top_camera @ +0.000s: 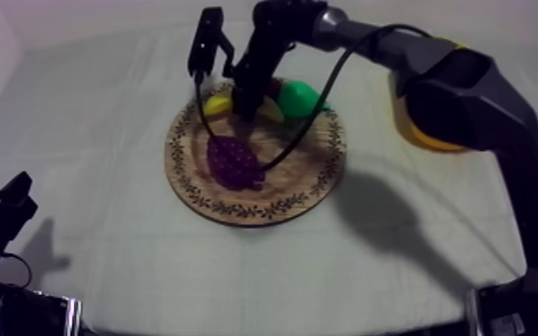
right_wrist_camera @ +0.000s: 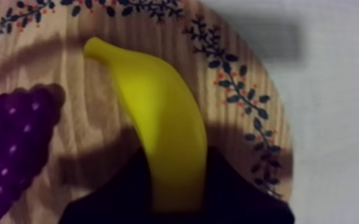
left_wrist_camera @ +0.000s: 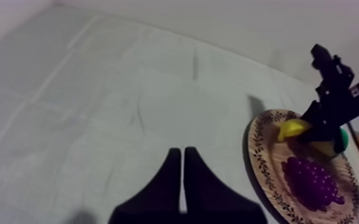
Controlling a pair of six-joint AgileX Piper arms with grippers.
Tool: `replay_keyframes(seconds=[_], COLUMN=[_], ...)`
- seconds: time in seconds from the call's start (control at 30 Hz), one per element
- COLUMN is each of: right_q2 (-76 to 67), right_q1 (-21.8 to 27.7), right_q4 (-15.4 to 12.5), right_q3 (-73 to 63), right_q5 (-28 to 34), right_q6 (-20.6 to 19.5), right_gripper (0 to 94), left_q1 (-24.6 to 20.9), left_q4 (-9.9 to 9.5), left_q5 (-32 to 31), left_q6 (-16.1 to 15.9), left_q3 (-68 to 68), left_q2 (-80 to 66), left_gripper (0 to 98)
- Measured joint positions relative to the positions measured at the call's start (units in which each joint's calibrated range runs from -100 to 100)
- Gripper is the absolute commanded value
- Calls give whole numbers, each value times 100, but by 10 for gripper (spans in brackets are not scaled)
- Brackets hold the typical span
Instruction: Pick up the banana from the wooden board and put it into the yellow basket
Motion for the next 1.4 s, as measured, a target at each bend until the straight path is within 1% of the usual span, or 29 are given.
replay_keyframes(seconds=[0.1,0.23,0.4,0.47,0.6,0.77,1.0,1.13,1.4], right_q2=[-571,-1404,-2572,-3043,-3871,-4637,-4951,-4898,-4573], right_q1=[65,199,423,555,839,1262,1872,2140,2465], right_q4=[-165,-243,-496,-517,-644,-663,-663,-619,-535], right_q3=[548,1436,2530,2939,3616,4205,4604,4896,5349], right_q5=[-120,-120,-132,-160,-406,-560,-1016,-1412,-1927], right_q6=[100,257,366,383,383,367,267,264,308], right_gripper=[134,134,137,135,134,141,162,175,190], left_q1=[0,0,0,0,0,0,0,0,0], left_q4=[0,0,0,0,0,0,0,0,0], left_q5=[0,7,7,7,7,7,7,7,7], left_q6=[0,0,0,0,0,0,1,1,-2], left_q3=[0,0,0,0,0,0,0,0,0], left_q2=[0,0,0,0,0,0,0,0,0], left_gripper=[1,1,1,1,1,1,1,1,1])
